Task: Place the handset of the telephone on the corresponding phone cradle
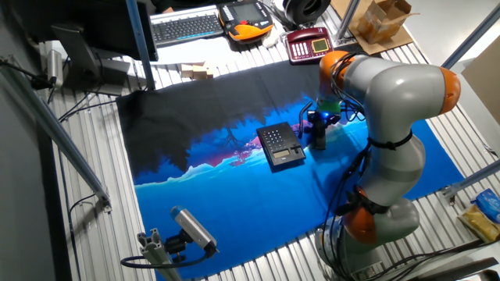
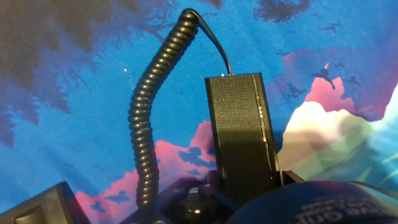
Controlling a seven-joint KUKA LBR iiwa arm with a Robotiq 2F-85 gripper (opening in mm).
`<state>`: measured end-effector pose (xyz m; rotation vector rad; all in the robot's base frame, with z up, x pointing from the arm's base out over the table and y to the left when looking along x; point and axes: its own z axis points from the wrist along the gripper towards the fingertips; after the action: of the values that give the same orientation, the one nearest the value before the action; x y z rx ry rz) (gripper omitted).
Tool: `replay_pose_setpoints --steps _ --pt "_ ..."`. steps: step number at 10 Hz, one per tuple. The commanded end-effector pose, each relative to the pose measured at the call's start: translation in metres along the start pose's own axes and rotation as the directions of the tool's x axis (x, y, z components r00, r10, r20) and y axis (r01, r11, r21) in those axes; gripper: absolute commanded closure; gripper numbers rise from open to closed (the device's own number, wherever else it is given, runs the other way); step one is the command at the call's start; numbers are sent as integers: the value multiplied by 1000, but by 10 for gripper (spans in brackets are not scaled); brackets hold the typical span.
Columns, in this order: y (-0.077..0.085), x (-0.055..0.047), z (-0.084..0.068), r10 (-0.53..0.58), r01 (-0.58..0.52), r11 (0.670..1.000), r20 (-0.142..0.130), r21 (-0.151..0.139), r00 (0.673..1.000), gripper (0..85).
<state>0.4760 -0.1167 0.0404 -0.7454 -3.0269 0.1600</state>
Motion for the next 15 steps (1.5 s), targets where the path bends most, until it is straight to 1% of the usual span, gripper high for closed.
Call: replay_pose_setpoints --steps 1,2,3,4,5,6,7,8,9,12,13,14,15 --pt "0 0 2 0 0 1000 2 -1 1000 340" --pt "0 0 4 -1 1 1000 6 1 1000 340" --pt "1 1 4 -2 2 1000 9 2 1000 510" --pt "1 0 4 -22 22 1000 11 10 1000 510" --pt "0 0 3 -57 57 998 3 16 998 680" --pt "0 0 2 -89 89 996 -12 8 996 850" --pt "-1 0 0 -113 113 994 -17 8 994 850" --pt "0 -1 -3 -135 135 991 -14 3 991 850" --pt "2 -2 -9 -148 147 989 -18 -26 989 850" --pt "9 -4 -34 -182 181 982 -28 -44 983 850" --pt "14 -4 -40 -196 194 980 -25 -46 980 850" --pt "20 -4 -47 -209 208 977 -25 -53 978 850" --pt "27 -3 -56 -218 217 975 -25 -56 976 850"
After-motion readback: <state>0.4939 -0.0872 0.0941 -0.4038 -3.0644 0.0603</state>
